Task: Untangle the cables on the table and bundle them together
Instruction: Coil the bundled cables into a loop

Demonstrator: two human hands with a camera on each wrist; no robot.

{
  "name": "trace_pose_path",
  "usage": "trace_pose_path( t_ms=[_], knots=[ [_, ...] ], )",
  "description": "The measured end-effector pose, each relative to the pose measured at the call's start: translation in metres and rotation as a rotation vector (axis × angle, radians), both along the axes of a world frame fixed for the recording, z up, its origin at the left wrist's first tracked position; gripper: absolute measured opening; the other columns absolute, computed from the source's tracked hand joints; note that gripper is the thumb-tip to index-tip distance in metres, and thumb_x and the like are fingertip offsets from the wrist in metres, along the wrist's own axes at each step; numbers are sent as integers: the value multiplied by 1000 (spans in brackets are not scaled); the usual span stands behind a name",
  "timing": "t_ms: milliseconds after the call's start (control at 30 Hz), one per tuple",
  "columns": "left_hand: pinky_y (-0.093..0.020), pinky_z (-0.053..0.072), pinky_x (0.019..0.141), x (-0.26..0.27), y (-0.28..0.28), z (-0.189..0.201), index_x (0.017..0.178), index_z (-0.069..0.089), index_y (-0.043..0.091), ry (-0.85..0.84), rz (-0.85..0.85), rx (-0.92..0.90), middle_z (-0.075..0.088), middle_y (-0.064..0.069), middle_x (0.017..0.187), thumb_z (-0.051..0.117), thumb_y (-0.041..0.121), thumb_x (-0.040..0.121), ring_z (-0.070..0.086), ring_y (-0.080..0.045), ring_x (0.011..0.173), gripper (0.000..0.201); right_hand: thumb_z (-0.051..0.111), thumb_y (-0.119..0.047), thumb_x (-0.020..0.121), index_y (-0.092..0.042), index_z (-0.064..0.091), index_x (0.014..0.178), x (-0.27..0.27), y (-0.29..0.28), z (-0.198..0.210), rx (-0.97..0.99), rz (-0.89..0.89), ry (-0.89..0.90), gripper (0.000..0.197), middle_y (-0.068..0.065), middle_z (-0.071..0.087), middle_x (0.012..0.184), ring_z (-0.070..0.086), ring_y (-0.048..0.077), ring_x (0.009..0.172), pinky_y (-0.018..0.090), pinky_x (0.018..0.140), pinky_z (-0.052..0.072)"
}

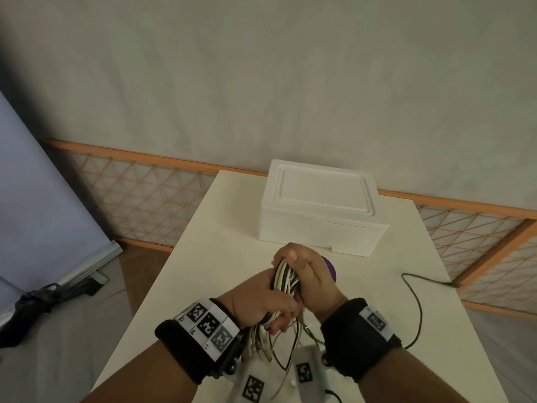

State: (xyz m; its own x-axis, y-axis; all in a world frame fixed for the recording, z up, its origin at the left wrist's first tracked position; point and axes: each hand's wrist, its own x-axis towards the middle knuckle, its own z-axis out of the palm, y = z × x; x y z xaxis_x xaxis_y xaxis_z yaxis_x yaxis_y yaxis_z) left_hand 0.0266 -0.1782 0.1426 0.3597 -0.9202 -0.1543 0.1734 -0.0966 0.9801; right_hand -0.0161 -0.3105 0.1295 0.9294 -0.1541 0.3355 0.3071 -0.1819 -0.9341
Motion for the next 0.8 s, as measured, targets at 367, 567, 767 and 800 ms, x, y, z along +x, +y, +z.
trace_pose_path(
  t_ms=[367, 567, 767, 800],
  knots=[
    [-24, 46, 52, 0, -1, -8, 70, 58, 2, 311, -39, -161, 47, -1, 40, 59, 21, 69, 47, -13, 35, 19, 47, -55, 85, 5, 58, 78, 7, -9, -7, 94, -80, 121, 62, 8, 58, 69, 55, 15, 67, 27, 67, 47],
    [-26, 46, 55, 29, 10, 2, 67, 63, 9, 434, -7, -246, 46, 2, 38, 75, 31, 59, 47, -12, 35, 27, 60, -17, 87, -24, 58, 84, -28, -29, -67, -313, -99, 557, 8, -1, 66, 70, 60, 4, 61, 26, 67, 51],
    [-25, 46, 52, 32, 12, -4, 63, 62, 7, 473, 164, -222, 40, 0, 35, 80, 31, 46, 42, -14, 32, 35, 59, -44, 83, -26, 54, 87, -70, -62, -117, -756, -311, 793, 18, -9, 63, 78, 59, 13, 79, 30, 74, 47],
    [-25, 46, 52, 35, 14, -4, 62, 61, 7, 488, 201, -218, 39, 0, 35, 81, 31, 43, 41, -15, 32, 36, 57, -53, 82, -30, 55, 86, -80, -74, -123, -825, -347, 812, 23, -13, 63, 79, 60, 11, 83, 31, 75, 46]
  ],
)
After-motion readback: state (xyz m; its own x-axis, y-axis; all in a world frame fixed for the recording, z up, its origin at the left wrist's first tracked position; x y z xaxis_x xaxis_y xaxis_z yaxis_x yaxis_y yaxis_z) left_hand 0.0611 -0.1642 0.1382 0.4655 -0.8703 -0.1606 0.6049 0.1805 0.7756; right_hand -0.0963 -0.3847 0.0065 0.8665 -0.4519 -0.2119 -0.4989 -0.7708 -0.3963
